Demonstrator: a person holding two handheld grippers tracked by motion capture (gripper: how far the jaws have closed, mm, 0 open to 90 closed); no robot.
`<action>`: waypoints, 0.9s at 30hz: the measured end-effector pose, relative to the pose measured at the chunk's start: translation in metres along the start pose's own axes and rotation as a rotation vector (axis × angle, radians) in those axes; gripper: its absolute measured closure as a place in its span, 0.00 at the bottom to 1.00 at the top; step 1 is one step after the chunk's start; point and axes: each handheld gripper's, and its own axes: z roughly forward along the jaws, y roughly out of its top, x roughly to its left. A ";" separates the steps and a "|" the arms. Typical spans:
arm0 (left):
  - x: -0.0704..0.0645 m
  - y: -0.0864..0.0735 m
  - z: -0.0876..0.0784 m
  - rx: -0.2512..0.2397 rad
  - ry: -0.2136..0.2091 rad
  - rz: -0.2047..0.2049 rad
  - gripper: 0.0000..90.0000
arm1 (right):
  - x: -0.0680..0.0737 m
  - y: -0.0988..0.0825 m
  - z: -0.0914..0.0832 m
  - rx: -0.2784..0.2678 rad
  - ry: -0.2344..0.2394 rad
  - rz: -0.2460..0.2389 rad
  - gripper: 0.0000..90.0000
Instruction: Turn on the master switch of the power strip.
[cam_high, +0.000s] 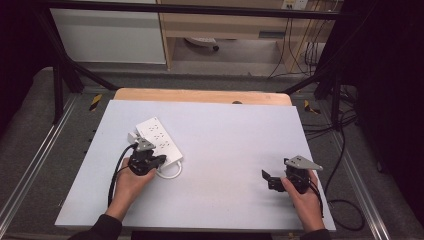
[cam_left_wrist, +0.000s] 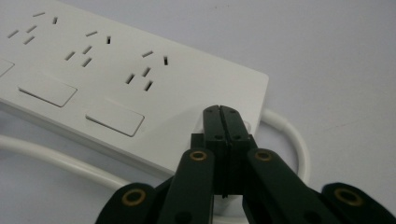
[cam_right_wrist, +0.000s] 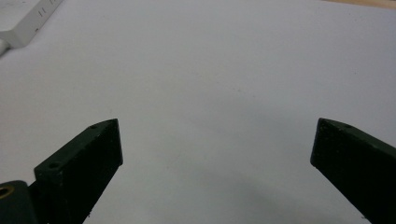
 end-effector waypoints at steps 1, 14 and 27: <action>-0.001 0.000 0.000 0.001 0.004 0.004 1.00 | 0.000 0.000 0.000 -0.001 0.001 0.000 0.03; -0.001 -0.002 -0.001 -0.022 0.035 0.009 1.00 | 0.000 0.000 0.000 -0.006 0.003 0.002 0.03; 0.000 -0.004 -0.001 -0.044 0.031 -0.002 1.00 | 0.000 0.000 0.000 -0.006 0.004 0.005 0.03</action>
